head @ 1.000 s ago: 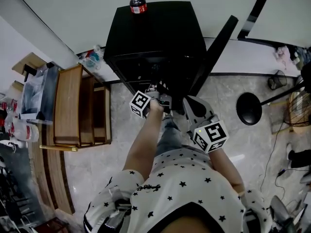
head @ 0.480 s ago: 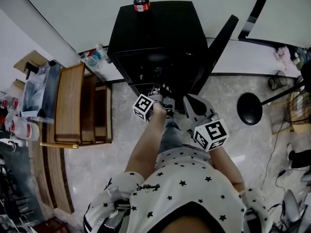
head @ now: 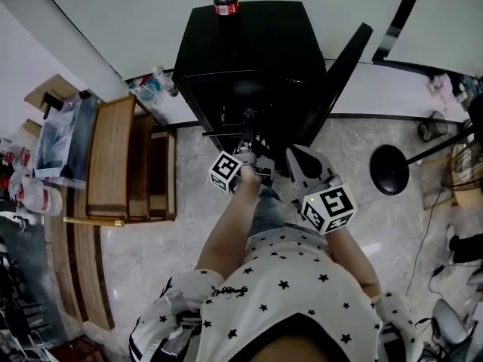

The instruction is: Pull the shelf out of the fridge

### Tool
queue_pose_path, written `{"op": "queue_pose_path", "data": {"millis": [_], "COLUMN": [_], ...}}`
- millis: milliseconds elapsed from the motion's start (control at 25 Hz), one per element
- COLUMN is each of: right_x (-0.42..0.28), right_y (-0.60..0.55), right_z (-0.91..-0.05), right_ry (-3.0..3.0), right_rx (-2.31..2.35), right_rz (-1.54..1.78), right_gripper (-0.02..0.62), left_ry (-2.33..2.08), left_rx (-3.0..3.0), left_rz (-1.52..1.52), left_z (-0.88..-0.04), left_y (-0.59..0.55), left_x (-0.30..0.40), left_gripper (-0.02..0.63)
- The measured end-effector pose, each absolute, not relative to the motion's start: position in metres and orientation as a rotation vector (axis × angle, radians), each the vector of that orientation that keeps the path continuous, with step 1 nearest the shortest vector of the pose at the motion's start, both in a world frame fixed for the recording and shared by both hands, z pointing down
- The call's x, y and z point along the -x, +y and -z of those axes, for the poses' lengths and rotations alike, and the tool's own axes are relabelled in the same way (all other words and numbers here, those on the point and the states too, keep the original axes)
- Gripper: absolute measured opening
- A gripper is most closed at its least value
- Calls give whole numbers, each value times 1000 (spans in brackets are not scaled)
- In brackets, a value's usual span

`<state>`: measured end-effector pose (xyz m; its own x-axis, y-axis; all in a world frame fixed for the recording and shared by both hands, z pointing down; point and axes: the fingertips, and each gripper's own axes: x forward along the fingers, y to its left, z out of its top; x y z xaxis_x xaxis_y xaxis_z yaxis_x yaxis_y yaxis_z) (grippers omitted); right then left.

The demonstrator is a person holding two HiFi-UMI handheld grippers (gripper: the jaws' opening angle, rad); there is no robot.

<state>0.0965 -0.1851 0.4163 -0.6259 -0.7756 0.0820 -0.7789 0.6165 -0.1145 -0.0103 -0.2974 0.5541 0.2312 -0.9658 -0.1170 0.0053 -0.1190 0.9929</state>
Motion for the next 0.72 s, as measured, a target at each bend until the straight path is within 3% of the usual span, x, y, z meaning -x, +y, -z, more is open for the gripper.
{"op": "queue_pose_path", "data": {"millis": [720], "right_x": [-91], "right_y": [-189], "right_z": [-415], "right_ry": [-2805], "right_rx": [-1339], "right_rz": [-219], "right_gripper": [-6], "left_ry": [-976], "left_rx": [-1403], "left_rz": [1109], "left_z": [-554], "left_y": [-296], "left_x": [11], "left_gripper": [31]}}
